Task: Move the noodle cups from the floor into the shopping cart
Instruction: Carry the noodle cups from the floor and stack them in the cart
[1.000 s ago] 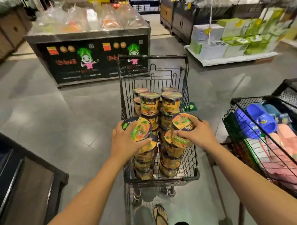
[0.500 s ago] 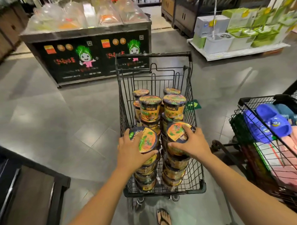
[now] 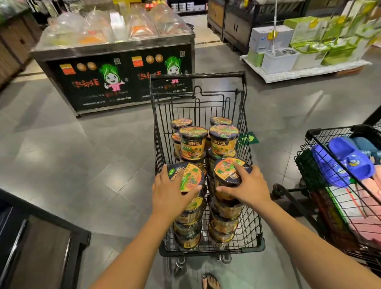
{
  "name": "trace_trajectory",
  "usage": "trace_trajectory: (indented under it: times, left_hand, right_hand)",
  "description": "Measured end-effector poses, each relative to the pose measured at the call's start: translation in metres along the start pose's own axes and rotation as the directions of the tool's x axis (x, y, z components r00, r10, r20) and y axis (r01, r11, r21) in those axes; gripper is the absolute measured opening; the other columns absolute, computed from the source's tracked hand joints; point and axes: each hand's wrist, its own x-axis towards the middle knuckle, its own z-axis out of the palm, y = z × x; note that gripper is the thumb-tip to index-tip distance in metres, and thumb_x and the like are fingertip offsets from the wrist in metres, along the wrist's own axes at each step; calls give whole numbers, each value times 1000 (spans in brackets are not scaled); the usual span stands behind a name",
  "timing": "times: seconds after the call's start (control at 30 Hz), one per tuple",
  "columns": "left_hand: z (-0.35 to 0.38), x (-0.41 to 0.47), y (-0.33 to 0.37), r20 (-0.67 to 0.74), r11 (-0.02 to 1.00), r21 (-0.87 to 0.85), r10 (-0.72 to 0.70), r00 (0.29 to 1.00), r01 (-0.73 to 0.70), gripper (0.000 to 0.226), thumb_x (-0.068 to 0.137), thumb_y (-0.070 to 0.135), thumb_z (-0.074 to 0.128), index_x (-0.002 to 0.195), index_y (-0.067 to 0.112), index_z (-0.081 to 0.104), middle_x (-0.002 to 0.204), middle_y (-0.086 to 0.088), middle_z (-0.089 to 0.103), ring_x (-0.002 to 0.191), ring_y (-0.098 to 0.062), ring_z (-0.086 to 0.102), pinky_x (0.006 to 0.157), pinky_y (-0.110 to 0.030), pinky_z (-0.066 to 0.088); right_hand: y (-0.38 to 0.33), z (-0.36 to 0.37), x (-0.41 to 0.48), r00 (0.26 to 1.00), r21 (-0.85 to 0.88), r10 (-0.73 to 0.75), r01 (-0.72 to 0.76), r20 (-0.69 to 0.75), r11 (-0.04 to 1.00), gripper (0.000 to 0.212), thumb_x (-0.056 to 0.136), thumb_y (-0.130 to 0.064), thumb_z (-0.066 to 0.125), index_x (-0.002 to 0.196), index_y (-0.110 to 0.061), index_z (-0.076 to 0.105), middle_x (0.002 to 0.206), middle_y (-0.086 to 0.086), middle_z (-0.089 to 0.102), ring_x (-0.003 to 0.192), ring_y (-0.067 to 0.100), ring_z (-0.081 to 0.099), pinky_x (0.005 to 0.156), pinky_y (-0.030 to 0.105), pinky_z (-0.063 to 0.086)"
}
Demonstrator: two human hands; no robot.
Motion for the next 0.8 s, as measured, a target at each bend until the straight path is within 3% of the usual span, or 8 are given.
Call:
trace_trajectory:
  times: [0.17,0.37,0.5,0.67,0.8]
  left_hand:
    - [-2,6,5,5,1000,14,-8,1000,8,92,77,86,27,150,32,29,159,-14,12,143,-33,16,116,-46,22]
    - [0,14,5,-3,1000,8,8,1000,-8,88,78,86,26,151,35,26,159,-13,15,142,-33,20,114,-47,25]
    - [0,20,8,42,1000,25,6,999,-7,79,80,84,28,140,36,46,160,-11,17,142,-33,21,113,-46,25]
    - [6,22,6,65,1000,-5,-21,998,21,81,80,84,28,149,39,30,161,-9,13,143,-33,20,113,-47,24]
    - [9,20,5,64,999,-17,-37,997,38,85,80,85,27,150,37,27,161,-11,12,144,-33,18,114,-47,22]
  right_hand:
    - [2,1,4,1000,-24,-1,1,-6,1000,110,59,-87,57,151,-36,23,151,19,22,140,37,24,111,46,32]
    - [-1,-2,10,1000,-56,-8,7,-10,998,107,63,-85,57,151,-35,22,147,20,27,136,38,30,107,44,35]
    - [-5,-3,17,1000,-41,-4,4,-9,999,105,64,-84,58,151,-39,19,148,22,27,138,40,28,108,46,35]
    - [-6,-4,26,1000,-43,-12,12,-10,999,103,64,-84,57,150,-36,24,148,22,27,138,39,29,107,47,37]
    - [-11,-5,24,995,-150,-45,31,-94,988,104,66,-88,48,151,-34,22,151,23,23,138,39,23,110,46,28]
